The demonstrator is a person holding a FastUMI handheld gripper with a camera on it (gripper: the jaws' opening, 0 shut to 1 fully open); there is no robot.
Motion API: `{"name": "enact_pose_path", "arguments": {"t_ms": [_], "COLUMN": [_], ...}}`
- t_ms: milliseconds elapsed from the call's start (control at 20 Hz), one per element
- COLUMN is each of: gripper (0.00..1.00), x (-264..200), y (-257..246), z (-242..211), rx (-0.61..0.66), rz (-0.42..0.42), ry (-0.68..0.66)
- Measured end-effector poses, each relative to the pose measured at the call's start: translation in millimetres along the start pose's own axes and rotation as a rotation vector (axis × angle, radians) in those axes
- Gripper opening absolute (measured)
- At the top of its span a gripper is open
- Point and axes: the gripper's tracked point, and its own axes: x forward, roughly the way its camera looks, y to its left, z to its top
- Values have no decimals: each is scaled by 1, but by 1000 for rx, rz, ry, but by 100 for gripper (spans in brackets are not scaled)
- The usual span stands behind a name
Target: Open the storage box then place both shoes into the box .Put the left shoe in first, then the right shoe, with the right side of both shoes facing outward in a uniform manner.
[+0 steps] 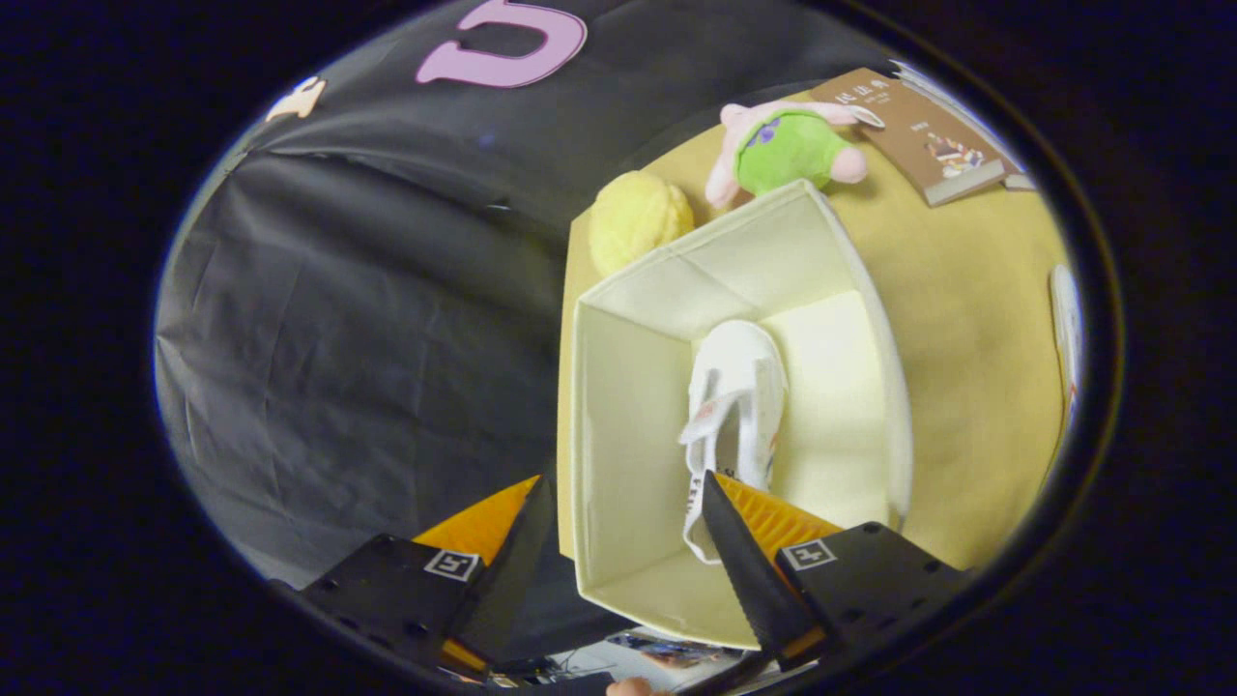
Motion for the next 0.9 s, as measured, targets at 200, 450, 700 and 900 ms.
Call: {"name": "enact_pose_path", "arguments": {"t_ms": [200, 450, 700, 900], "gripper": [97, 98, 98, 97], "x": [-54, -120, -162, -184], "y": [-33, -109, -198, -275], "z": [1, 12, 22, 23], "rx": [-162, -308, -367, -413], "rz": [-23, -164, -338, -511], "ry": [-44, -135, -201, -206]}}
